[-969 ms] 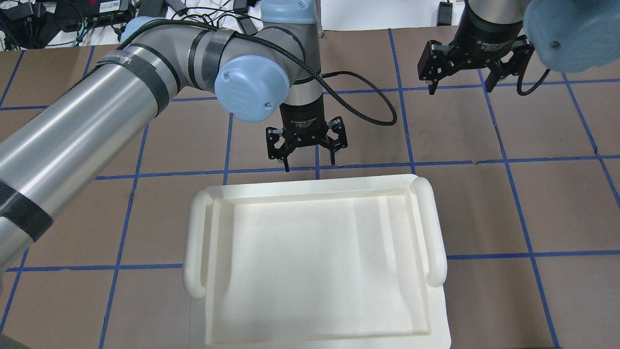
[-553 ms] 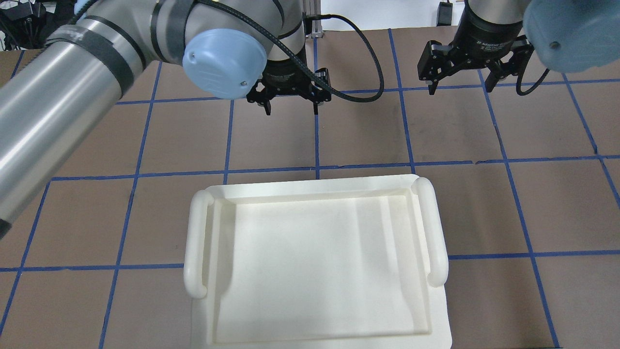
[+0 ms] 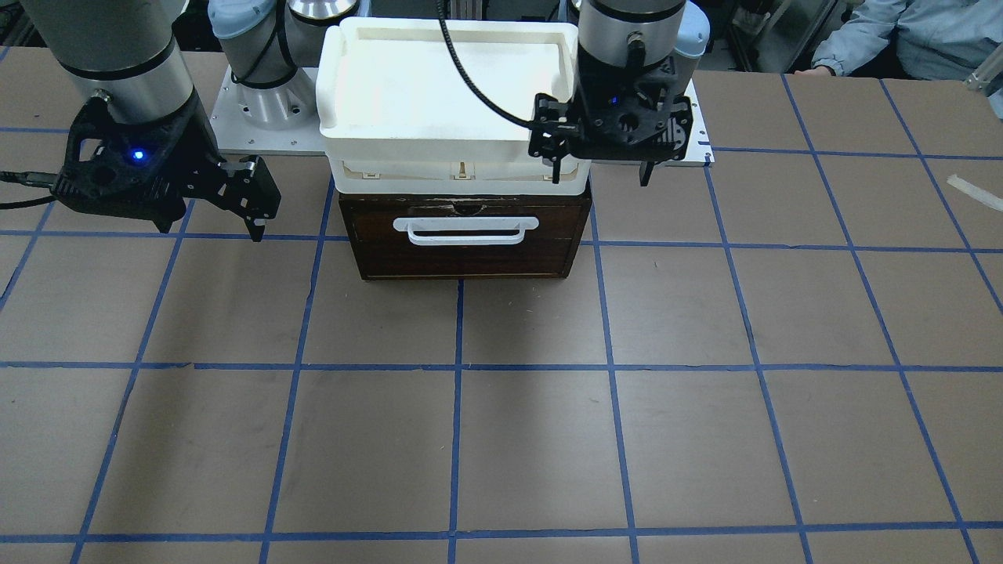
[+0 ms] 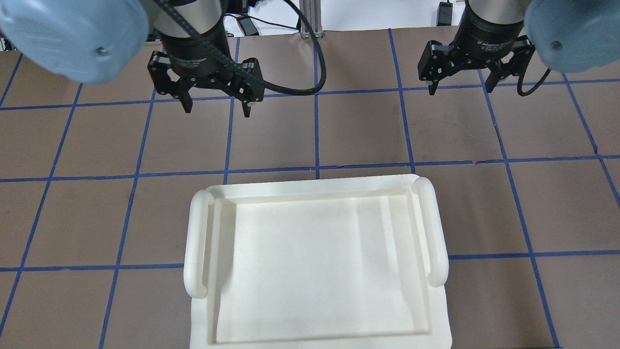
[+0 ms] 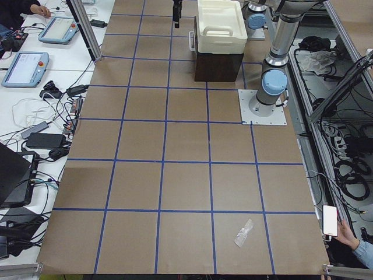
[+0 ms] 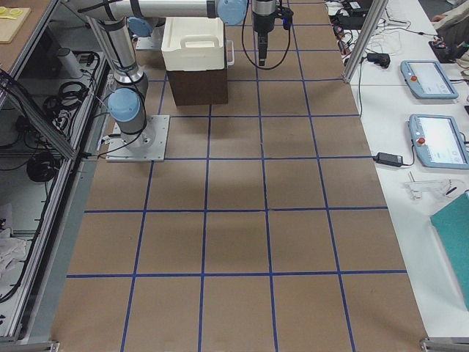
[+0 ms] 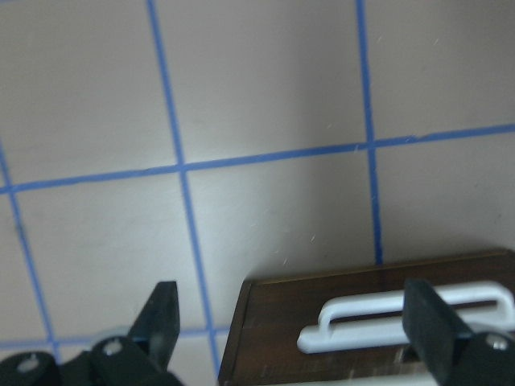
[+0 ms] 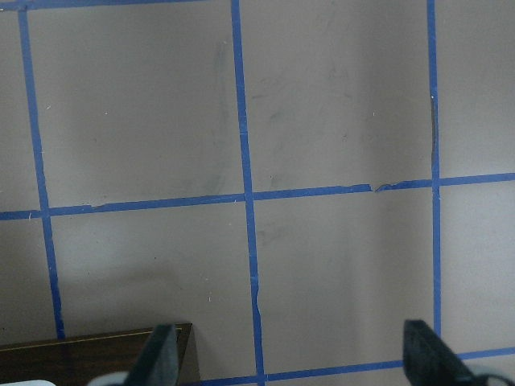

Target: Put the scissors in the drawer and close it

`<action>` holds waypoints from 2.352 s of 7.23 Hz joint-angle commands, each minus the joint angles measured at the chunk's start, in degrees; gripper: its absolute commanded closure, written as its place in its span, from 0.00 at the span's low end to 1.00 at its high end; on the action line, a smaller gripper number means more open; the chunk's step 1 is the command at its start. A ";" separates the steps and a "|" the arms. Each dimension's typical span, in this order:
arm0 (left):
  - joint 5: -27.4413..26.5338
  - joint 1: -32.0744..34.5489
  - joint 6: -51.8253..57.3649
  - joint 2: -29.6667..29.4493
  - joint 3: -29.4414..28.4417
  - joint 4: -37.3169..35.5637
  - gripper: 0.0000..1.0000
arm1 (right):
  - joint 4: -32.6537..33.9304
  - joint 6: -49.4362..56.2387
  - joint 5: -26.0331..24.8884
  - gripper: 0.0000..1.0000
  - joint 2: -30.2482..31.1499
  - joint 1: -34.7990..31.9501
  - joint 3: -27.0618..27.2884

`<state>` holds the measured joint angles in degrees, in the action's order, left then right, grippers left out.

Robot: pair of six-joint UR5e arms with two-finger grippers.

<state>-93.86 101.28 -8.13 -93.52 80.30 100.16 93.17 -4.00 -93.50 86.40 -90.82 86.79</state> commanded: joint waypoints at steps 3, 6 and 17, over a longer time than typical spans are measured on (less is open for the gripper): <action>5.33 -7.15 7.80 2.83 3.99 -12.75 0.00 | -0.36 0.65 1.82 0.00 1.14 -0.76 -0.13; 3.35 -6.54 5.14 2.73 1.97 -3.13 0.00 | -0.71 0.92 3.92 0.00 1.23 -0.50 -0.13; 3.86 -6.71 4.35 3.43 2.93 -2.25 0.00 | -2.03 0.83 3.15 0.00 1.14 -0.41 0.05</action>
<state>-89.96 94.56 -3.79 -90.18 83.21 97.90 91.16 -3.05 -90.34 87.54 -91.24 86.83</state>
